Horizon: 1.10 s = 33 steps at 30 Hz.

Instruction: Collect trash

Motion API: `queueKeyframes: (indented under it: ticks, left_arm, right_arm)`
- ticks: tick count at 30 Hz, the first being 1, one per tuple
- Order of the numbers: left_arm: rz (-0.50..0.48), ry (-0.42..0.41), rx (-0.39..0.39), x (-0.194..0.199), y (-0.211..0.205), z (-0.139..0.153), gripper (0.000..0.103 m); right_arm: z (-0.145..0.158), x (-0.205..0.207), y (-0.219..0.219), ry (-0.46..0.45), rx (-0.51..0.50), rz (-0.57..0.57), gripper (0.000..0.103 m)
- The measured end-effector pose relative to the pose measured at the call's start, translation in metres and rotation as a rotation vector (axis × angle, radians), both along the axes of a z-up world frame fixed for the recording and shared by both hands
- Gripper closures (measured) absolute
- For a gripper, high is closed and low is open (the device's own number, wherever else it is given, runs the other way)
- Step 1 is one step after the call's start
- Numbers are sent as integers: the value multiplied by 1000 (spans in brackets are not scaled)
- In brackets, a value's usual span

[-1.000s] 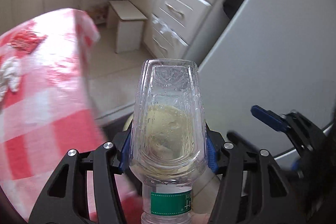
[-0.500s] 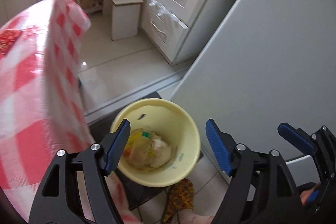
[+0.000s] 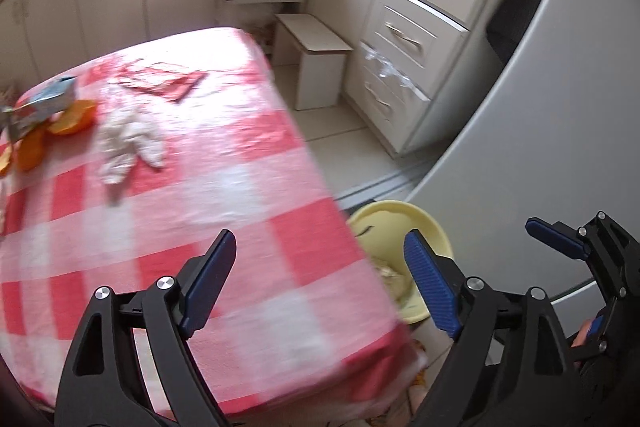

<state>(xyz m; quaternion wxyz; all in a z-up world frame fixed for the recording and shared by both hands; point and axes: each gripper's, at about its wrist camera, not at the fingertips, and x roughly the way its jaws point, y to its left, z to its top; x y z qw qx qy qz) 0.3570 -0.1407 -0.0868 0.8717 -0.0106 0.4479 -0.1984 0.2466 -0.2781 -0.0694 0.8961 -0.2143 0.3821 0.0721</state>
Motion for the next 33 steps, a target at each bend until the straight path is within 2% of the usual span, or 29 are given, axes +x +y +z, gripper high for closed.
queueKeyframes:
  ticks: [9, 14, 21, 27, 31, 33]
  left_arm:
    - [117, 23, -49, 2, 74, -11, 19]
    - [148, 23, -68, 3, 92, -14, 18]
    - [198, 5, -56, 2, 116, -14, 18]
    - [397, -22, -65, 7, 182, -4, 17]
    - [579, -9, -48, 17, 239, -1, 16]
    - [636, 2, -45, 24, 261, -3, 15]
  right_arm:
    - [-9, 5, 45, 16, -58, 103, 39]
    - [-12, 8, 64, 22, -78, 139, 39]
    - [-12, 14, 86, 22, -82, 177, 39]
    - [-13, 19, 108, 21, -78, 209, 37]
    - [-13, 24, 120, 18, -66, 227, 35]
    - [-13, 28, 123, 24, -47, 229, 35]
